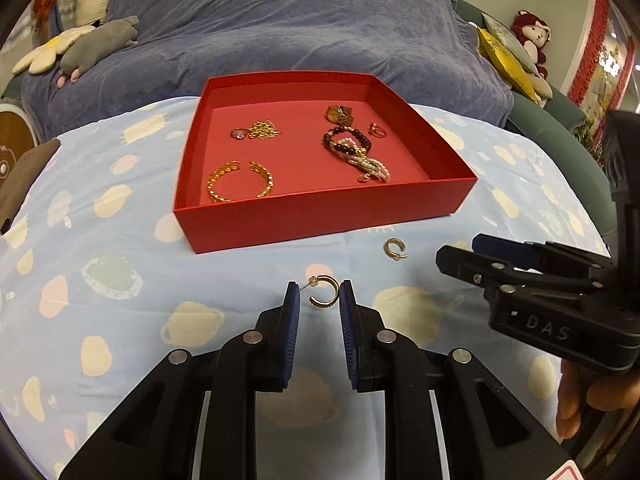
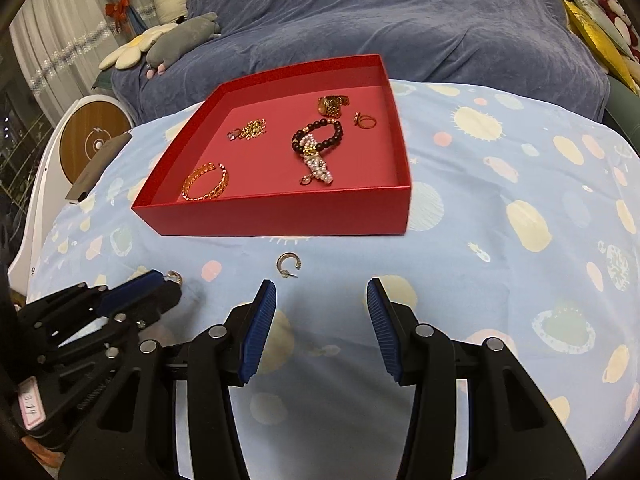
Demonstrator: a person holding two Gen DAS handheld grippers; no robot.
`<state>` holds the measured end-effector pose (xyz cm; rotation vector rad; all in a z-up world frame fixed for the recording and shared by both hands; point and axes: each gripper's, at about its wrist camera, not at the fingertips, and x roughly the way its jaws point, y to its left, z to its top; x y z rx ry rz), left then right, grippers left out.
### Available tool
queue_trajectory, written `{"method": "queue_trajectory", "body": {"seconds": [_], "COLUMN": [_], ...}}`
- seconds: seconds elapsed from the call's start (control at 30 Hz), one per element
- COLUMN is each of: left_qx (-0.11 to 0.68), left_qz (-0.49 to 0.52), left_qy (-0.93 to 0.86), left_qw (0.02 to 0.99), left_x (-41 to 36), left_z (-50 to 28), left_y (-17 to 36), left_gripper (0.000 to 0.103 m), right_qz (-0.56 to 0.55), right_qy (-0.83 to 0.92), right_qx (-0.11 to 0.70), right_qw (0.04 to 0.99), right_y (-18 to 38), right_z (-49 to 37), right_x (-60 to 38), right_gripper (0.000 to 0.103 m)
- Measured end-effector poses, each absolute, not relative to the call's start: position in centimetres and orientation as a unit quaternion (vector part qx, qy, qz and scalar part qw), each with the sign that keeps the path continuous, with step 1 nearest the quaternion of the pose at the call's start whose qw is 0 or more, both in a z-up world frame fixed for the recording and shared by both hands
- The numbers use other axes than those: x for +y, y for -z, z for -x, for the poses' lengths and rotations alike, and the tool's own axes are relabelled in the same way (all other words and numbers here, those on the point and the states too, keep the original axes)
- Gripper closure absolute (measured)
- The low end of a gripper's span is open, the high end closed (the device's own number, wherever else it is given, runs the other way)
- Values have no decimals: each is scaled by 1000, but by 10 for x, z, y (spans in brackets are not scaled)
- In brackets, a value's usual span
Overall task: Organize jewelry
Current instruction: 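Close the left tool on one hoop earring while the right grasps the other, then carry both hoop earrings into the red box and open both tools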
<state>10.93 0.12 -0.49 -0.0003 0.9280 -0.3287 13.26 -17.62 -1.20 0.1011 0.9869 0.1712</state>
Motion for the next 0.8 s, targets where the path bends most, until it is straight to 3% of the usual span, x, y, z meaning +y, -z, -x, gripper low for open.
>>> {"method": "queue_trajectory", "body": {"seconds": [0.4,0.53,0.6,0.8], "left_qx": [456,458,458,460], "left_qz": [18,26,29,37], "left_qy": [141,135,132,120], "left_qw": [878,878,879,879], "left_x": [36,46,49,51], "left_z": [-110,-112,-115,-129], "left_y": [5,5,4,6], "left_gripper": [86,86,86,86], "right_qz": [-16,-6,3,4], "right_qy": [-86,-82,-80,-90], "right_qx": [482,479,478,476], "right_qw": [872,874,875,875], "right_y": [34,34,34,31], "right_z": [-155,-158,-158,-155], "right_x": [-146,-144,-142,-140], "right_gripper": [60,72,85,87]}}
